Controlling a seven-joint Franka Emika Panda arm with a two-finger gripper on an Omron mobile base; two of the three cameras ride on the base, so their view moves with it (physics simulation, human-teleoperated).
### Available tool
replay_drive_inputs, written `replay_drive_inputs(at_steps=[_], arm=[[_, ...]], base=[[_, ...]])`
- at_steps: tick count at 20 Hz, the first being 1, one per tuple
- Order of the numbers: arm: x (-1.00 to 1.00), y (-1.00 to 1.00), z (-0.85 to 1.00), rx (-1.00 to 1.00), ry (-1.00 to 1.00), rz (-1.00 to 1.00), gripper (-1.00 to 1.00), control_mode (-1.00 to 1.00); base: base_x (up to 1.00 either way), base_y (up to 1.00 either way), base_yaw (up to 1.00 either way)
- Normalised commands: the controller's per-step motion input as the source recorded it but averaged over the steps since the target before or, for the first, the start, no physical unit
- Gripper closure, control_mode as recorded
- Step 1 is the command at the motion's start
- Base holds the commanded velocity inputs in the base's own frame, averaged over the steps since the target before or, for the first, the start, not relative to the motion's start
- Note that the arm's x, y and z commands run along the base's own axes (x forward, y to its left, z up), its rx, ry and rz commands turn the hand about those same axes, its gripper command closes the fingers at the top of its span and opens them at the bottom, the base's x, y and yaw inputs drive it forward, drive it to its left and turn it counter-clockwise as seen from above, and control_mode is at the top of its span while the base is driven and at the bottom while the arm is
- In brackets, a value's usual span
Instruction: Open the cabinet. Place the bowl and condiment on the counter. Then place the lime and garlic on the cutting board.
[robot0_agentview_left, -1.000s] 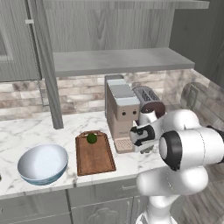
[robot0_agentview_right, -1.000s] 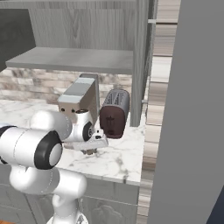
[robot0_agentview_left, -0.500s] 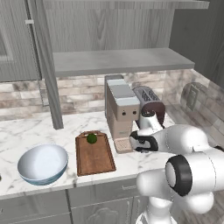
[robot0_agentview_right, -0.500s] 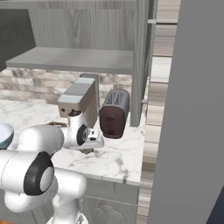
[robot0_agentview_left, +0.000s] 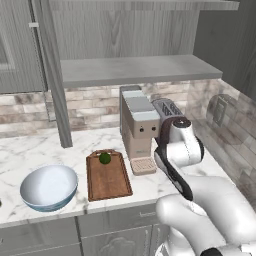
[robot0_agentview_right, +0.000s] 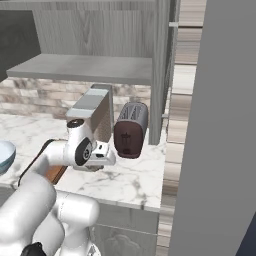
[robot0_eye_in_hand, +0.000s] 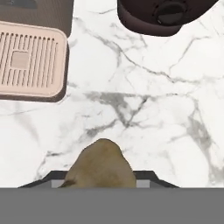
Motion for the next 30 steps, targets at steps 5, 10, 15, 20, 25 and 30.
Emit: replay_drive_inputs(at_steps=[5,10,15,20,25,30], arm=[[-0.57,-0.12,0.59,0.02,0.0,-0.09,1.0,-1.0],[-0.37,0.0,0.29,0.0,0.0,-0.04,1.0,-1.0],[-0.03,0.27,0.03,0.0,0.0,0.0,1.0,-1.0],[0.13,0.76,0.0,0.0,0.0,0.0,1.0,-1.0],[0.15,0.76,0.0,0.0,0.0,0.0,1.0,-1.0],[0.08,0.32,0.0,0.0,-0.01,0.0,1.0,-1.0]], base=[[0.0,0.0,0.0],[0.0,0.0,0.0],[0.0,0.0,0.0],[0.0,0.0,0.0],[0.0,0.0,0.0],[0.0,0.0,0.0]])
